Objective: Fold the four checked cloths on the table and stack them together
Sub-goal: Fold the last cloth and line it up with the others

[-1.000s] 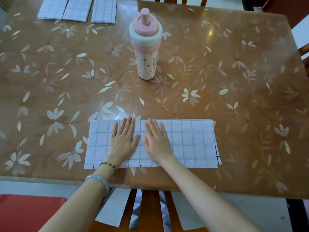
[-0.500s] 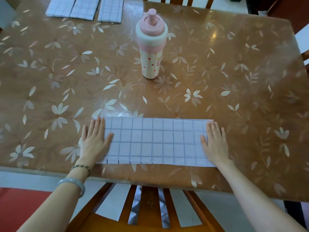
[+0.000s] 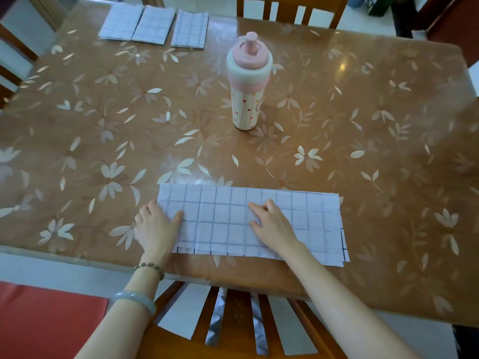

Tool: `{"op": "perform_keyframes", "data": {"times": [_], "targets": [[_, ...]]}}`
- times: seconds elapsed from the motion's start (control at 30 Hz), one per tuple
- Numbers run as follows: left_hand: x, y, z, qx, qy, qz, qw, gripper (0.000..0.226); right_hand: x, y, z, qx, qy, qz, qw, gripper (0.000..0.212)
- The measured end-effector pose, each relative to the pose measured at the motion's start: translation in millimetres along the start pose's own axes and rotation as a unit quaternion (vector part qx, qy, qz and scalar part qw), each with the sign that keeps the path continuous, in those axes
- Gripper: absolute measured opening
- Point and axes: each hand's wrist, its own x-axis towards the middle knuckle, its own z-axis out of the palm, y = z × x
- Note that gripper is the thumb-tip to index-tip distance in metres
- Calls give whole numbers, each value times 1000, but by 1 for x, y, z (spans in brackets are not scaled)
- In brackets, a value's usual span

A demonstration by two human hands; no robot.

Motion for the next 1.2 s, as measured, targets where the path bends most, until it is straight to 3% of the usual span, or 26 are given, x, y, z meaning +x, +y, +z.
{"op": "perform_keyframes", "data": {"times": [0.2, 0.4, 0.5, 0.7, 0.97, 1.2], "targets": [[3, 5, -7, -65, -25, -51, 996, 73, 2, 2, 2, 10, -41, 17, 999, 63], [12, -1, -17, -187, -88, -87, 975, 39, 1, 2, 1, 27, -48, 29, 998, 71], [14, -5, -30, -248, -108, -66, 960, 17, 1, 0, 1, 27, -43, 31, 998, 72], [18, -11, -74, -249, -98, -24, 963, 20, 11, -21, 9, 33, -48, 19, 998, 73], [12, -10, -137, -228, -107, 87, 964, 3, 25, -52, 24, 37, -64, 15, 997, 72], [-12, 30, -155, -216, -112, 174, 954, 22, 27, -50, 24, 60, -73, 20, 995, 81]]}}
